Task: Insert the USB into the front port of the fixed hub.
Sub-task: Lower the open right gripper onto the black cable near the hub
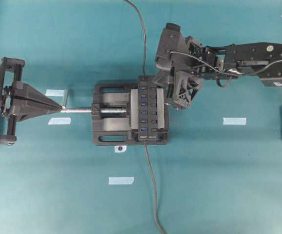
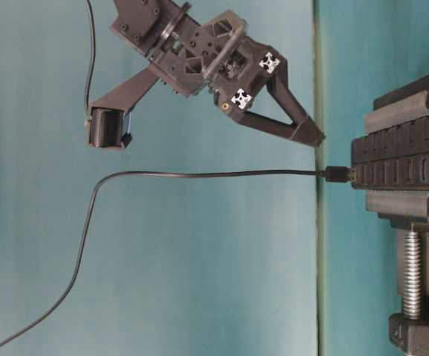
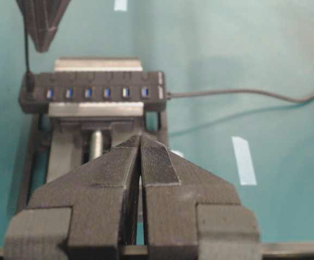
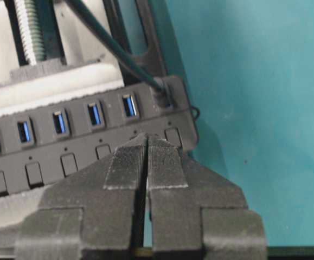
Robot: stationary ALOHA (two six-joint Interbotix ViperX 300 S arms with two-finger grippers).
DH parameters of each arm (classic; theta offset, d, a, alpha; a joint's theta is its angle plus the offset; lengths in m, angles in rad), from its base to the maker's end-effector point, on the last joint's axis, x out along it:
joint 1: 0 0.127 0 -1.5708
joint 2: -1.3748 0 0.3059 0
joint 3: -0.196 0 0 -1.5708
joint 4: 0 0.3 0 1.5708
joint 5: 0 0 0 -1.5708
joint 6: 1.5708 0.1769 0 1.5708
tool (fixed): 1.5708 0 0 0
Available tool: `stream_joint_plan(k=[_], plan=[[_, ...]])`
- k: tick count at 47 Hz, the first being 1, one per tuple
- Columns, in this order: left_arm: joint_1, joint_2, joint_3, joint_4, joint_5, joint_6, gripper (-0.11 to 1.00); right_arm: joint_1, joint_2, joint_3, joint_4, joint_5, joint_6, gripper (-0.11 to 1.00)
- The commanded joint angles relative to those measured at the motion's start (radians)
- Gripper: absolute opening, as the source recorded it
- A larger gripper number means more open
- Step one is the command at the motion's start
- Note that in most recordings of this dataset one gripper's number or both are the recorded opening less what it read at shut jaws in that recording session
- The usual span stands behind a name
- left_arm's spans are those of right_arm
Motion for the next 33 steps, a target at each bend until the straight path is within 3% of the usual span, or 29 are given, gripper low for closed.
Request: stream_joint_plan(k=[1, 10, 14, 18, 28, 30, 33], plan=[[-0.002, 0.002, -0.017, 0.003, -0.009, 0.0, 0.0, 0.002, -0.014, -0.023, -0.002, -0.018, -0.009, -0.01], [-0.002, 0.002, -0.021, 0.003, -0.017, -0.005, 0.0, 0.003, -0.006, -0.025, 0.0, -0.025, -0.008, 0.04], [-0.002, 0.0, -0.021, 0.003, -0.023, -0.003, 0.0, 0.003, -0.003, -0.025, 0.0, -0.025, -0.008, 0.14], [-0.002, 0.0, -0.018, 0.003, -0.023, -0.003, 0.0, 0.005, -0.003, -0.025, 0.0, -0.029, -0.008, 0.3], [-0.002, -0.003, -0.015, 0.003, -0.025, -0.002, 0.0, 0.006, -0.003, -0.031, -0.002, -0.084, -0.008, 0.87], [-0.002, -0.005, -0.011, 0.003, -0.029, -0.002, 0.0, 0.008, -0.002, -0.029, -0.002, -0.094, -0.008, 0.93], [-0.002, -0.011, -0.005, 0.003, -0.035, -0.002, 0.0, 0.006, 0.0, -0.031, -0.002, -0.101, -0.006, 0.91]])
